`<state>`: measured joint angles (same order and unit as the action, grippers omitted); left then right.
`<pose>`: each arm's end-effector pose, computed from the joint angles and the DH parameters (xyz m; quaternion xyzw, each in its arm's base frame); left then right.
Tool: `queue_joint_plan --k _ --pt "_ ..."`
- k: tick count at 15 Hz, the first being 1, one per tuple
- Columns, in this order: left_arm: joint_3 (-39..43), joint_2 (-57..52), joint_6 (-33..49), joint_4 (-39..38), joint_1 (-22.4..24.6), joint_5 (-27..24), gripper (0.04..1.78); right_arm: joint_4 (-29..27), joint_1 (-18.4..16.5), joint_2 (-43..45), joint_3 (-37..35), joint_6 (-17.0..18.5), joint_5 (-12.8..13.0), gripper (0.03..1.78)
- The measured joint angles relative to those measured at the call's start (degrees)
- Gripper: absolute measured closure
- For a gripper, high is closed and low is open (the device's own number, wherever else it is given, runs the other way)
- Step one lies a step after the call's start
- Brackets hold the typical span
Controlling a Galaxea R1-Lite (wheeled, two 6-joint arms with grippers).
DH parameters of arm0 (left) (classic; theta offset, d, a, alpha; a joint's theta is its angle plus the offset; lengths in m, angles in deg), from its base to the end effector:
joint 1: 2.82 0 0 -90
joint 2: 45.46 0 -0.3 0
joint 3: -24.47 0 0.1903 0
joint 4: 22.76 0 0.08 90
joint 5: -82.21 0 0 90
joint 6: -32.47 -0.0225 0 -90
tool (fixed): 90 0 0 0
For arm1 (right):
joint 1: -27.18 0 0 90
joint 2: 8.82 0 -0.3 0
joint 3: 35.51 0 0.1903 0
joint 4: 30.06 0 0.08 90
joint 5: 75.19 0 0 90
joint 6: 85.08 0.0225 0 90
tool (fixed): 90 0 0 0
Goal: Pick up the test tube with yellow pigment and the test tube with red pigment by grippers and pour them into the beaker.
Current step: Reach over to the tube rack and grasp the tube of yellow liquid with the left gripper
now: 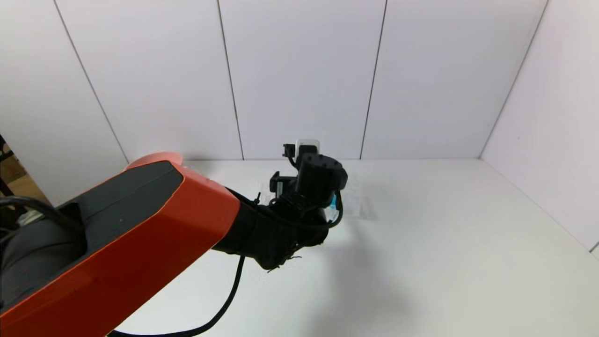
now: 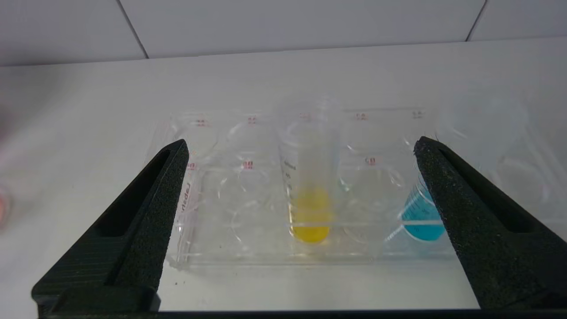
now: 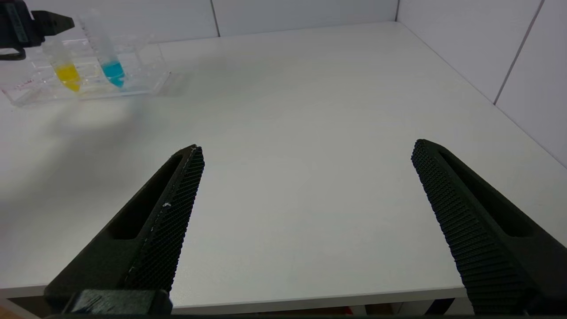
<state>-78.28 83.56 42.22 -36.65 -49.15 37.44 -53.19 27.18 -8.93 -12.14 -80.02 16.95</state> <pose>0.3244 -0.3167 0.1283 -0.0075 0.0757 -0.0031 0.9971 -0.0227 -0.0008 0.0760 0.0442 -0.0020 -0.0186 0.9988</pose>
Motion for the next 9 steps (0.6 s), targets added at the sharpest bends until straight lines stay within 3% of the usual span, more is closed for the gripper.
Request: queue_joint_plan --k 4,9 --pt "-5.45 3.06 -0.85 1.93 1.16 -0.5 0.04 -0.02 0.0 0.0 0.0 0.04 0.0 0.1" --pt "-6.45 4.85 -0.63 1.67 1.89 -0.8 0.04 0.0 0.0 0.0 0.0 0.01 0.0 0.1"
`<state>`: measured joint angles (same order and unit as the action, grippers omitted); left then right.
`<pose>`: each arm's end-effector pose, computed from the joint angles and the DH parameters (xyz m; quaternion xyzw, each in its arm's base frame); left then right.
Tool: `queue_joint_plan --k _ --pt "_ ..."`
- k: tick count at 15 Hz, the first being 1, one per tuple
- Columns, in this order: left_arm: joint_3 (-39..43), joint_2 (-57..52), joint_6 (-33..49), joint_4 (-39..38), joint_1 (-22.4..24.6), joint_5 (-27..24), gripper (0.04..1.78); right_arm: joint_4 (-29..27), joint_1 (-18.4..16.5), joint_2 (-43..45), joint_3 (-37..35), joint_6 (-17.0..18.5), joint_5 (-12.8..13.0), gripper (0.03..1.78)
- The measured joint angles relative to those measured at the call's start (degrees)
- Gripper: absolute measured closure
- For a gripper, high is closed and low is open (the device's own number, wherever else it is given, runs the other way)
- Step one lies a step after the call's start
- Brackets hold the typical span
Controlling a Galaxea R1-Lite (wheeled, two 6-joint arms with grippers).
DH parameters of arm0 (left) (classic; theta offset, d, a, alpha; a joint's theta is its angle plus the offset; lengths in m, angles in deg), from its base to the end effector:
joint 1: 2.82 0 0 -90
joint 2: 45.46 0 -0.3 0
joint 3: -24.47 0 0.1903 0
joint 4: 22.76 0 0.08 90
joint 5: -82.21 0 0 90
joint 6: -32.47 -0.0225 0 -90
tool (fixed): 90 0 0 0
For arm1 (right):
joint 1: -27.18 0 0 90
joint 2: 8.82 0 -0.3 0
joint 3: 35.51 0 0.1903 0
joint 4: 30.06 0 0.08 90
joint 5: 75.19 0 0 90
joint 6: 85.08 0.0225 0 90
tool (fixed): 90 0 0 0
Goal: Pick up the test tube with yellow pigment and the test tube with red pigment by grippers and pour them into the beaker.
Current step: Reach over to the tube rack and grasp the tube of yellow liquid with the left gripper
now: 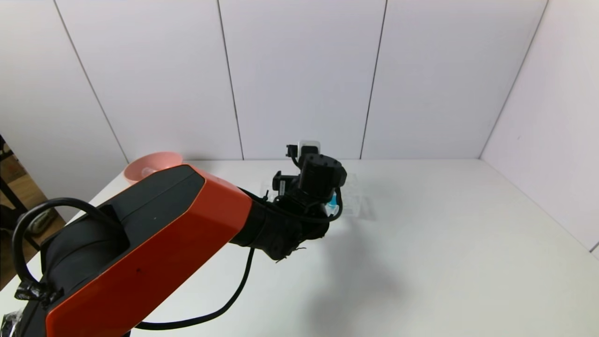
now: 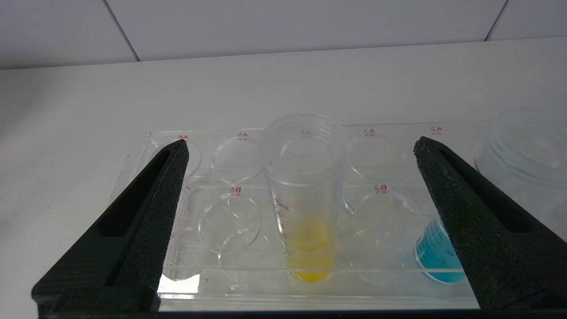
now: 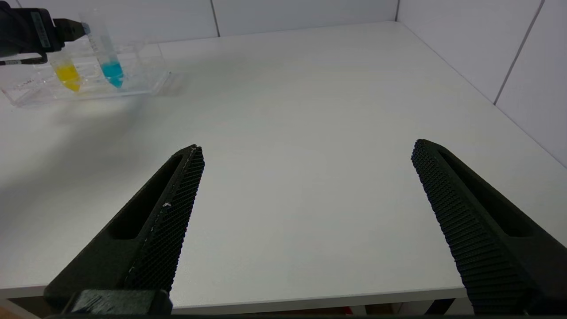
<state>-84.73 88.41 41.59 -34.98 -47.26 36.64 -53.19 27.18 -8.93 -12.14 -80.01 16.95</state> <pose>0.3499 -0.3211 0.1161 -0.0034 0.0772 0.0061 0.9970 -0.0227 -0.0008 0.0760 0.0442 -0.0020 -0.0186 0.9988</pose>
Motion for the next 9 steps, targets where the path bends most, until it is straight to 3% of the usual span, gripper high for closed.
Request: queue_joint_plan --k 5,9 --pt "0.63 0.05 0.38 -0.38 -0.07 0.06 0.1 0.0 0.0 0.0 0.0 0.0 0.02 0.1" --pt "0.63 0.07 0.5 -0.41 -0.16 0.12 0.53 0.0 0.0 0.0 0.0 -0.01 0.0 0.1"
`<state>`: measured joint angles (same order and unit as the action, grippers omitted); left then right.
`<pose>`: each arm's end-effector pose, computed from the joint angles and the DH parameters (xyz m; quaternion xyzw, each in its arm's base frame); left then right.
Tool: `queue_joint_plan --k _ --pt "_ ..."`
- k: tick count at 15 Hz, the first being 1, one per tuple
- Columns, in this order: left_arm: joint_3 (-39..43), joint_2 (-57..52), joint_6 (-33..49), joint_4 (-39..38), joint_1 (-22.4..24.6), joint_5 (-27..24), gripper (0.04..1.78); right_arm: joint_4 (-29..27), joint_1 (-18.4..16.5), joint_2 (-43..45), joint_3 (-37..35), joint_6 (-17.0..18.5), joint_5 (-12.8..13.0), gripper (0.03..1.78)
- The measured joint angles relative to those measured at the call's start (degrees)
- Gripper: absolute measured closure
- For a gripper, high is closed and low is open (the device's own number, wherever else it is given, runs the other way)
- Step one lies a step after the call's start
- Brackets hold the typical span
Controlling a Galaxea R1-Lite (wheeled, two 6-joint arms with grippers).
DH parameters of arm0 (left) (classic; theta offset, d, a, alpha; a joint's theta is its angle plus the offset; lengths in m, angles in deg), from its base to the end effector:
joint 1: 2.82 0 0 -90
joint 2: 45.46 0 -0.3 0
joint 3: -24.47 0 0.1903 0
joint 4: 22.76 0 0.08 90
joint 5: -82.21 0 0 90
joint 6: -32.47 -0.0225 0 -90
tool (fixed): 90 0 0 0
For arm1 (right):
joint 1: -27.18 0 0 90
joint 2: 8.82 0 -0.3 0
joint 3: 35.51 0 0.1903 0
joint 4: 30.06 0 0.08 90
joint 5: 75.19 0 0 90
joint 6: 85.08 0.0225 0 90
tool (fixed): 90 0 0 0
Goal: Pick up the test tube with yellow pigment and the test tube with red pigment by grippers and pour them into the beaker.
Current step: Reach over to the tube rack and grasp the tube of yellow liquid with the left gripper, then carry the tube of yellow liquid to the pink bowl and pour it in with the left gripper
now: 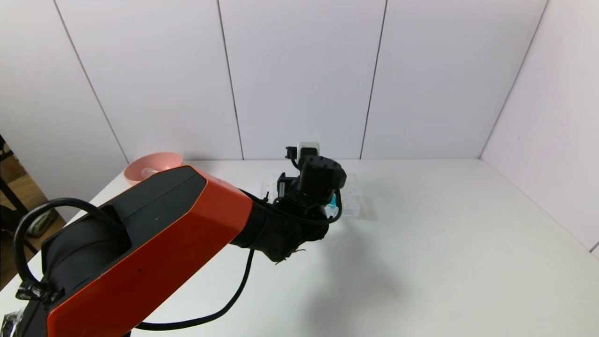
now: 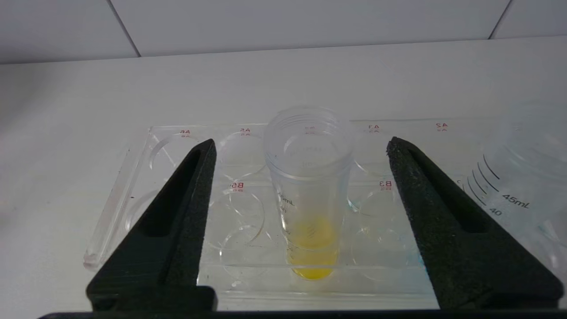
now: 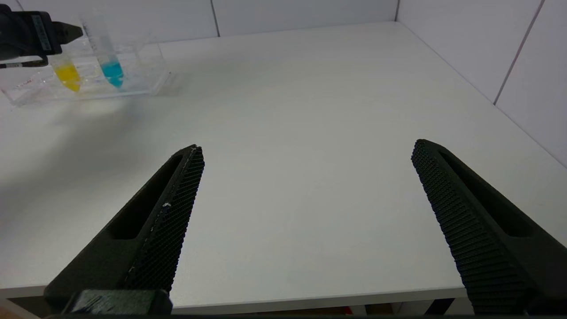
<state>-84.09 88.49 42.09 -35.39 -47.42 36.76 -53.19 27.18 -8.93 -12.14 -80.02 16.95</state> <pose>0.3484 -0.3214 0.1132 -0.0056 0.0789 0.0062 0.9968 -0.0227 -0.0008 0.0760 0.0442 -0.0020 -0.0186 0.9988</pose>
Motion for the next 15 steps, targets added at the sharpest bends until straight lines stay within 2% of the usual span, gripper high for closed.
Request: queue_joint_plan --k 4,5,15 --pt "-0.11 -0.22 0.05 -0.07 -0.16 0.33 1.25 0.0 0.0 0.0 0.0 0.01 0.0 0.1" --pt "-0.09 -0.29 0.13 -0.1 -0.16 0.33 1.34 -0.02 0.0 0.0 0.0 0.01 0.0 0.1" --pt "-1.1 -2.22 -1.0 0.39 -0.89 0.62 1.38 0.0 0.0 0.0 0.0 0.01 0.0 0.1"
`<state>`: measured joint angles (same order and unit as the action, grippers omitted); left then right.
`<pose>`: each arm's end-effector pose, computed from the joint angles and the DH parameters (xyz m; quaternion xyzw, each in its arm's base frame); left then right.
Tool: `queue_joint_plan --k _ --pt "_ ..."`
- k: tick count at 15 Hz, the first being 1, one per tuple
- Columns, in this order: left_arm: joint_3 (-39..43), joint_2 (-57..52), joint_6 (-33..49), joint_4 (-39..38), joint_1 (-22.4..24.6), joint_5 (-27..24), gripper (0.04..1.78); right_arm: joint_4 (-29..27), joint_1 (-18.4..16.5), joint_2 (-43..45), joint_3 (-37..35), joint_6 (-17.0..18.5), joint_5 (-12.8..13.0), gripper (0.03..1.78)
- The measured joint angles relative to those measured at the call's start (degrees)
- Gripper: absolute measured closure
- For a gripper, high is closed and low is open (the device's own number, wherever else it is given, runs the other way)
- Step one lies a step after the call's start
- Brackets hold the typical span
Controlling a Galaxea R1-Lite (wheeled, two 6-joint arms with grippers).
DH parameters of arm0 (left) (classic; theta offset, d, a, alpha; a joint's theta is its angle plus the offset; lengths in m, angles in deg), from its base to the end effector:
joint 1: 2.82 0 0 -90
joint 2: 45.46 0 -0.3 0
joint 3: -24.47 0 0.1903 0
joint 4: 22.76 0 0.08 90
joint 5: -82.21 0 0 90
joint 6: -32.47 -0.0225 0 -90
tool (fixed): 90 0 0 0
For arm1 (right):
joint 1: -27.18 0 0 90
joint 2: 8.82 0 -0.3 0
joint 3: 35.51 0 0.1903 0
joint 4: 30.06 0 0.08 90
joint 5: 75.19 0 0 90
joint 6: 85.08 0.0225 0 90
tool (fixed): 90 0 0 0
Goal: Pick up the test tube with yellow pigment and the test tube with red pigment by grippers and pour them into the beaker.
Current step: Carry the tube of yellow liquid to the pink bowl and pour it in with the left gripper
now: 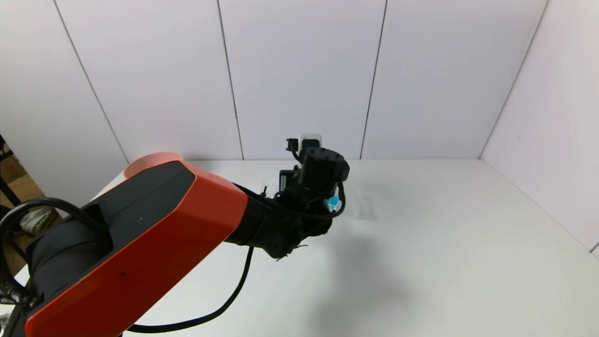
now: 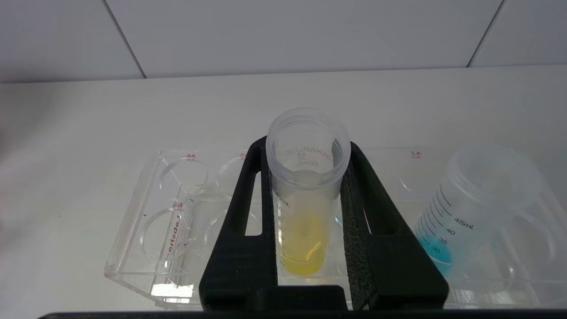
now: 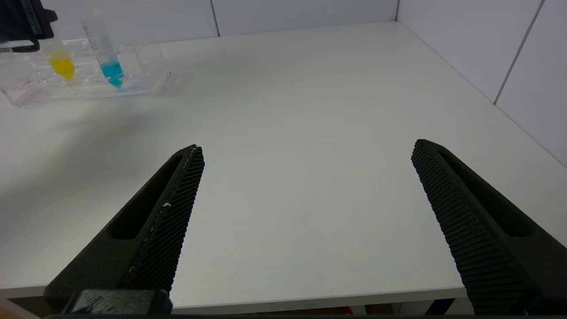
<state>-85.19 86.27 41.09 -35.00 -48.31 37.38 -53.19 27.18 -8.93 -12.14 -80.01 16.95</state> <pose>0.3412 -0.3243 0.1360 -0.0141 0.0603 0.0018 0.9981 -0.0227 -0.0008 0.0760 0.0442 -0.0020 -0.0186 0.9988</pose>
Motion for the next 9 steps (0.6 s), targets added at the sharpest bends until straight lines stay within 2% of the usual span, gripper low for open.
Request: queue_joint_plan --k 6,9 --pt "-4.11 -4.33 -6.69 0.39 0.09 -0.62 1.38 0.0 0.0 0.0 0.0 0.0 0.0 0.1" --pt "-4.36 -5.63 -7.25 0.41 0.2 -1.18 1.38 0.0 0.0 0.0 0.0 0.0 0.0 0.1"
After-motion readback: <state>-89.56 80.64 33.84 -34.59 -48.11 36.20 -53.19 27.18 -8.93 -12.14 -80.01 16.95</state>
